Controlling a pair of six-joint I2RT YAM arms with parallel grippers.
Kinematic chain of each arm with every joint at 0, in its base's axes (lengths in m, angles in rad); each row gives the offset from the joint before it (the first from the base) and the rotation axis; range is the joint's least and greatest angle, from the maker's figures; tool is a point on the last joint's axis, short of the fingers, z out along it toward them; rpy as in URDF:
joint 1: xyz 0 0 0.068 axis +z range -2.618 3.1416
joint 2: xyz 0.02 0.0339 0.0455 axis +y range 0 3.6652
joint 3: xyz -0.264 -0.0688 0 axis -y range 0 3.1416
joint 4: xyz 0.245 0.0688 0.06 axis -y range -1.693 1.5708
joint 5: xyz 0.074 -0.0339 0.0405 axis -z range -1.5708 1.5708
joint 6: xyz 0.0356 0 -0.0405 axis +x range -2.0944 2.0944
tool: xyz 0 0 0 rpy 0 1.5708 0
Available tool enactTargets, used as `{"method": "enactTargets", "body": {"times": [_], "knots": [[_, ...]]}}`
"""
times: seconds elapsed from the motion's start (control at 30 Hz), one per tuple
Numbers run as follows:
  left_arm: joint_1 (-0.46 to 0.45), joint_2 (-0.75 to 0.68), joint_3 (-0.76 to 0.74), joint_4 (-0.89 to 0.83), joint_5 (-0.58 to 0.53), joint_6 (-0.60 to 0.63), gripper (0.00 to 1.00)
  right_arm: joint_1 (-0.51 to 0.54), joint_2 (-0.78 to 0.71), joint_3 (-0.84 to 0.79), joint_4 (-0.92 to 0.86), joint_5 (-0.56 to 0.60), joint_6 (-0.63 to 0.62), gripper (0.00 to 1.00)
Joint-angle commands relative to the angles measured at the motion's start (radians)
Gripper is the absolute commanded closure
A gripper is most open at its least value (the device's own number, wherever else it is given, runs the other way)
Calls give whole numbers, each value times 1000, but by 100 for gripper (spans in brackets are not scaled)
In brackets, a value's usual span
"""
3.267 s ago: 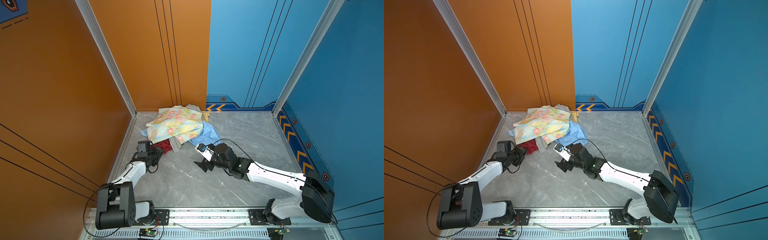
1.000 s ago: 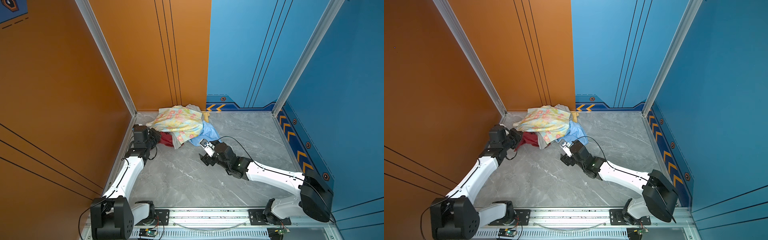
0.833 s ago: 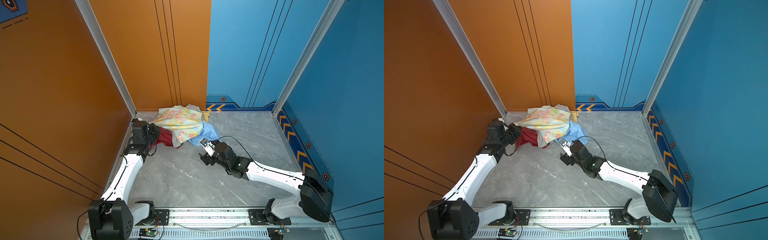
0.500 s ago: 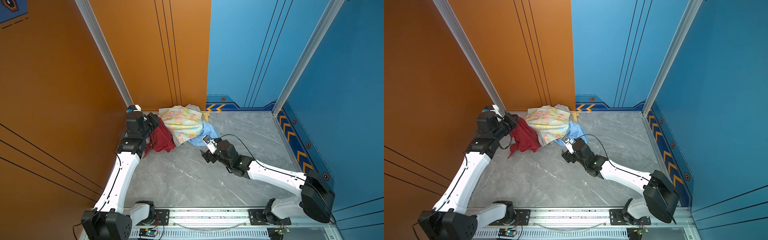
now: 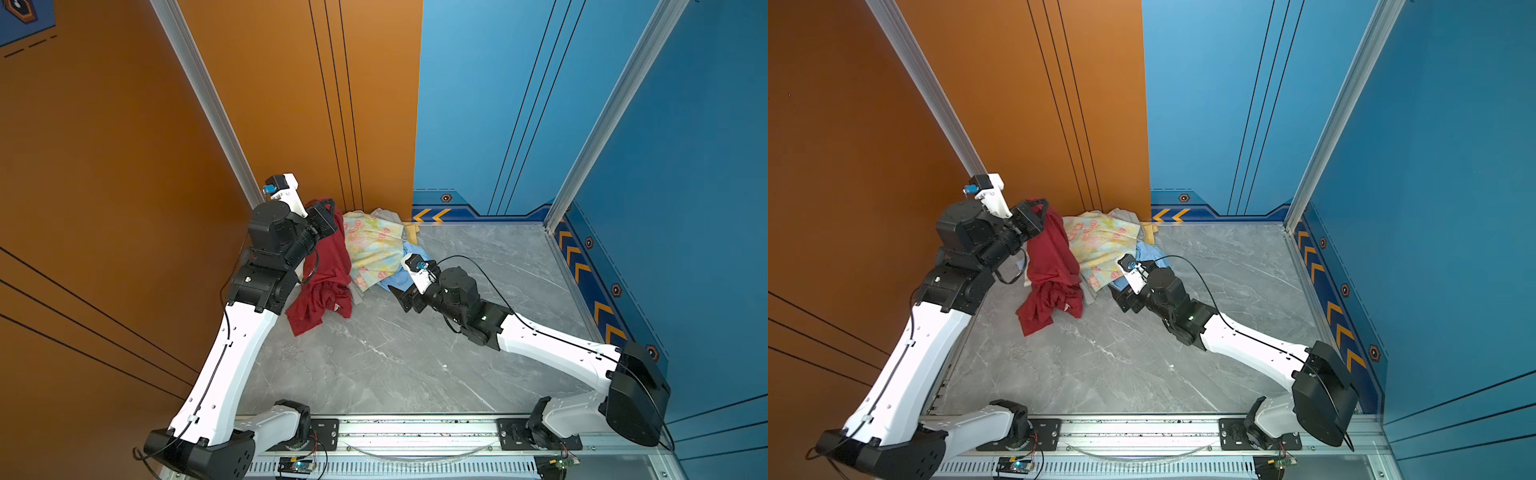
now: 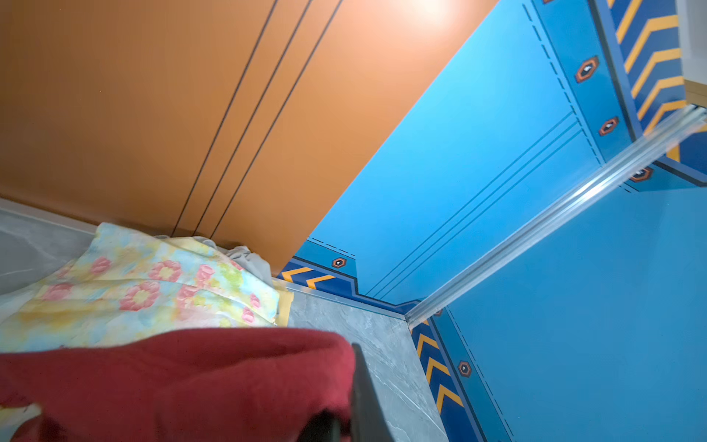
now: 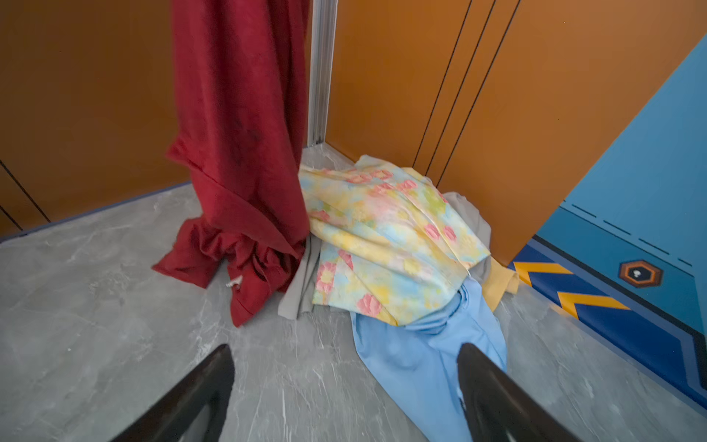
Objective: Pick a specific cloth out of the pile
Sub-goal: 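Lift the red cloth with the left gripper while the right gripper grasps it, then carry the red cloth to the far corner with right gripper while left withdraws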
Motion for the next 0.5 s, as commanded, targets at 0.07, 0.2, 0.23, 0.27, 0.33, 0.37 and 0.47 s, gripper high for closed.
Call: {"method": "enactTargets", "body": {"times": [0.07,0.2,0.23,0.27,0.33,0.37,0.47], "knots": [[-84,20,37,19,-14,47,100,-3,114,88,221,-126,114,8],[-144,39,30,17,-26,53,100,8,232,191,299,-126,182,8],[-157,46,28,17,-25,57,100,11,265,218,316,-125,208,10],[-167,50,23,17,-27,57,100,15,294,237,337,-129,228,14],[-173,51,13,16,-25,53,100,20,333,254,369,-105,256,40],[-176,50,8,16,-24,54,100,19,344,253,384,-76,274,56],[-173,38,0,-1,-32,67,100,-4,343,229,420,-62,340,100]]}}
